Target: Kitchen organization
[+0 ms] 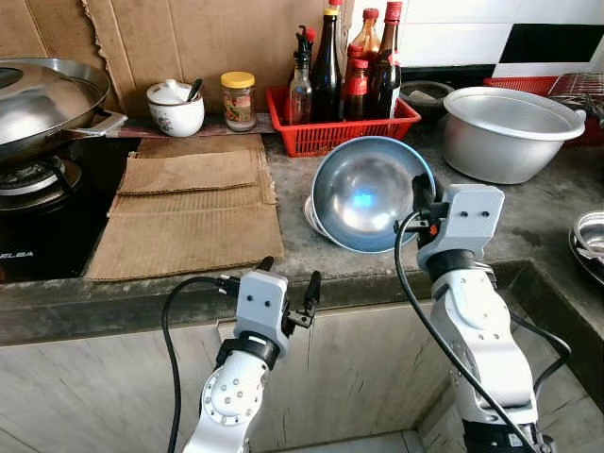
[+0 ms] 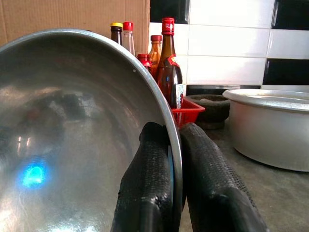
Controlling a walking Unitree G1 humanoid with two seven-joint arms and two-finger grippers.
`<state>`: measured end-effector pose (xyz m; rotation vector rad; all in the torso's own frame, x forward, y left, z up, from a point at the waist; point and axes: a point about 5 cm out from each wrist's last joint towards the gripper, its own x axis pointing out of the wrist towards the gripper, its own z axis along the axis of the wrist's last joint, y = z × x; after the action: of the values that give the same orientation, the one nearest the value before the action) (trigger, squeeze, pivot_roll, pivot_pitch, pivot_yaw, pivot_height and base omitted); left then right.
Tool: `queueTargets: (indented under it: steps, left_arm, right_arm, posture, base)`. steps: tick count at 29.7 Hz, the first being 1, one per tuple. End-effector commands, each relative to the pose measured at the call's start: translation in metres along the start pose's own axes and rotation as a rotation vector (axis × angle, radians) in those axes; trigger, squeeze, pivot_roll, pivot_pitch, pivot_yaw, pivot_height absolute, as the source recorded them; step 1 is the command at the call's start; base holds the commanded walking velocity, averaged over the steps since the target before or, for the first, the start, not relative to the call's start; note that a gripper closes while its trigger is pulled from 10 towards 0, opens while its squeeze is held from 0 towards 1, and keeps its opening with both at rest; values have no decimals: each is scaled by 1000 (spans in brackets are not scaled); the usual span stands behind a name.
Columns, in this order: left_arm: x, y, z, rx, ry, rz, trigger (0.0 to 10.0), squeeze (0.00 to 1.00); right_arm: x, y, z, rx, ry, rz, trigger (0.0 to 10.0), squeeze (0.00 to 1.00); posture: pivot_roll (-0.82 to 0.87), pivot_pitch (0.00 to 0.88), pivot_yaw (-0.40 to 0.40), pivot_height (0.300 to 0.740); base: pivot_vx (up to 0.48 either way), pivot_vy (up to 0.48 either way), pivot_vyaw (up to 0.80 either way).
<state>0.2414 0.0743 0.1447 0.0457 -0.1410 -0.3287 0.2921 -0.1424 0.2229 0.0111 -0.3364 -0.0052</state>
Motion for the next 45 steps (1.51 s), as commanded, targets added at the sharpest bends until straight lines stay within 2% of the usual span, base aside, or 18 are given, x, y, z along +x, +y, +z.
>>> queueTargets:
  steps: [1,33,39,45]
  left_arm:
    - [1,-5,8,-25,-38,-22,10000,0]
    - [0,-8,11,-54,-57,-45,10000,0]
    - [0,-11,13,-82,-70,-70,10000,0]
    - [-3,-21,17,-134,-88,-148,10000,0]
  right_arm:
    - [3,1,4,12,-11,0,10000,0]
    - [3,2,3,19,-8,-6,10000,0]
    - [3,2,3,19,-8,-8,10000,0]
    - [3,2,4,22,-8,-10,10000,0]
  posture:
    - [50,18,-48,740]
    - [49,28,-45,740]
    - [48,30,-47,740]
    - [47,30,-44,740]
  base:
    - [0,0,0]
    - [0,0,0]
    - [0,0,0]
    - [0,0,0]
